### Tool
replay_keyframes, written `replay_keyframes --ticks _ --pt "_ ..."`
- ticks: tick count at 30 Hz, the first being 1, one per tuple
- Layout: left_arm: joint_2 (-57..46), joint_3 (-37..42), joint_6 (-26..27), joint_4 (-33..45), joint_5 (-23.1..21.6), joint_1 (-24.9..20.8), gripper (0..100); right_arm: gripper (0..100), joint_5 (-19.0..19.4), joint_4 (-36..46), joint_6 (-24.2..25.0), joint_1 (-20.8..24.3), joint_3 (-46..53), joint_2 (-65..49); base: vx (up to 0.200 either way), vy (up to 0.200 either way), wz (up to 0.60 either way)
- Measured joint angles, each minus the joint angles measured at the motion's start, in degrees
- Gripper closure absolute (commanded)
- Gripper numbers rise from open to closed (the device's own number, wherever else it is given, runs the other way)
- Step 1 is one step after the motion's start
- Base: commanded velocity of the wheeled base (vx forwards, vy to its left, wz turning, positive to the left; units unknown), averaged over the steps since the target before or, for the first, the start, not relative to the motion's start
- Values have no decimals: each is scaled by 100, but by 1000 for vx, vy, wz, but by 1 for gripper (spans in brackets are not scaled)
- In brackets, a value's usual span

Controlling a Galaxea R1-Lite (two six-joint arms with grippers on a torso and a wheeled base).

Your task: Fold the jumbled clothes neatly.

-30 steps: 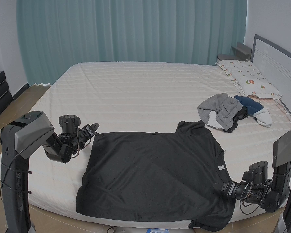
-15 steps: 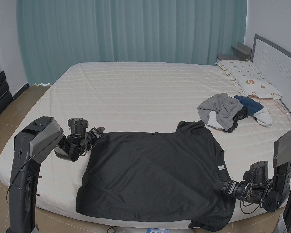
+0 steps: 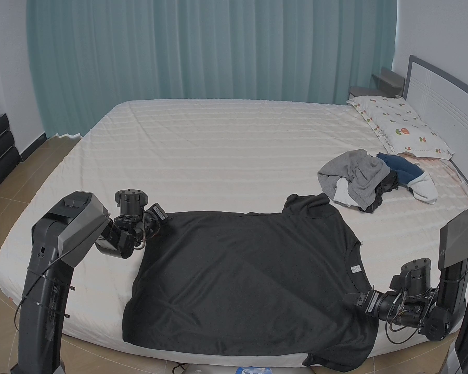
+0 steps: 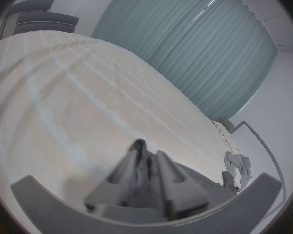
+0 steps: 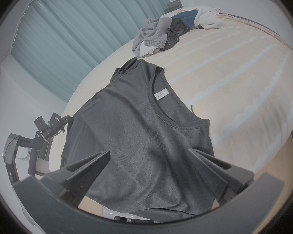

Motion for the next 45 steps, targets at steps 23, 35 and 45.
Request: replay_keyframes --ticks 23,35,45 --pt "380 -1648 71 411 636 402 100 0 -6 -410 30 -17 0 35 0 0 0" --pt "547 -1686 66 484 727 343 0 0 -9 -495 145 -6 0 50 0 0 0" --pt "79 -446 22 244 729 386 0 0 -6 -478 134 -28 -74 50 0 0 0"
